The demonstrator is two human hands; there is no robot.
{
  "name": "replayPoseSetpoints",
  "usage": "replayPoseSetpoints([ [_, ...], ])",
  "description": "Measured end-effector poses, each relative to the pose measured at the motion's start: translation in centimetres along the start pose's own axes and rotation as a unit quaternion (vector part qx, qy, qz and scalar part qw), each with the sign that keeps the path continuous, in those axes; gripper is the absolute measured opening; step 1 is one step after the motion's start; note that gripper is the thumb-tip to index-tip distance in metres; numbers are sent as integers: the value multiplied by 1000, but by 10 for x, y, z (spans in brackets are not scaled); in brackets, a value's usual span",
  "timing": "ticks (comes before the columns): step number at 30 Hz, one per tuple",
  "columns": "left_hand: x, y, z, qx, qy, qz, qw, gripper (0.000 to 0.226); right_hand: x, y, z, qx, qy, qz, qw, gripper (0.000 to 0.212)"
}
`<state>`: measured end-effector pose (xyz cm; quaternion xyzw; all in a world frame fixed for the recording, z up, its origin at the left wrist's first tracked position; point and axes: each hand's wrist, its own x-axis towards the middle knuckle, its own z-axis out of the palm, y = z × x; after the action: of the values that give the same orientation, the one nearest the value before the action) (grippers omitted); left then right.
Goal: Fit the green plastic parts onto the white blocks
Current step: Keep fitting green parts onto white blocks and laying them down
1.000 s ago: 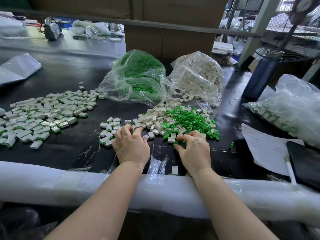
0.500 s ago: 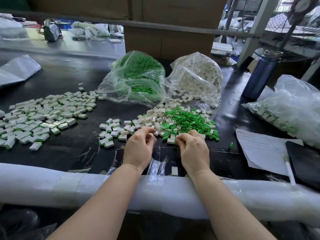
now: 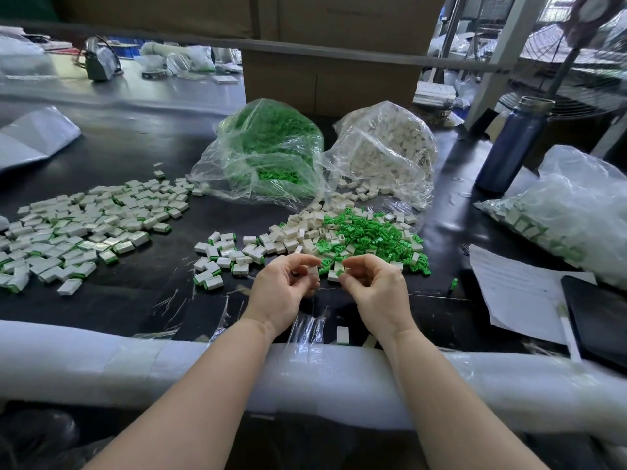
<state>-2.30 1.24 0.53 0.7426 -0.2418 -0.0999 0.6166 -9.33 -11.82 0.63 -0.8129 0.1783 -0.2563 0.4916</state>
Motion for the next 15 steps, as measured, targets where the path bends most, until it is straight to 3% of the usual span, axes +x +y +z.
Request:
replayPoseSetpoints([
  [5, 1, 1, 0, -87, -9, -29, 996, 16, -2, -4, -3, 50, -35, -11, 998, 20],
  [15, 1, 1, -1, -71, -47, -28, 996, 6, -4, -9, -3, 94, -74, 18, 993, 15],
])
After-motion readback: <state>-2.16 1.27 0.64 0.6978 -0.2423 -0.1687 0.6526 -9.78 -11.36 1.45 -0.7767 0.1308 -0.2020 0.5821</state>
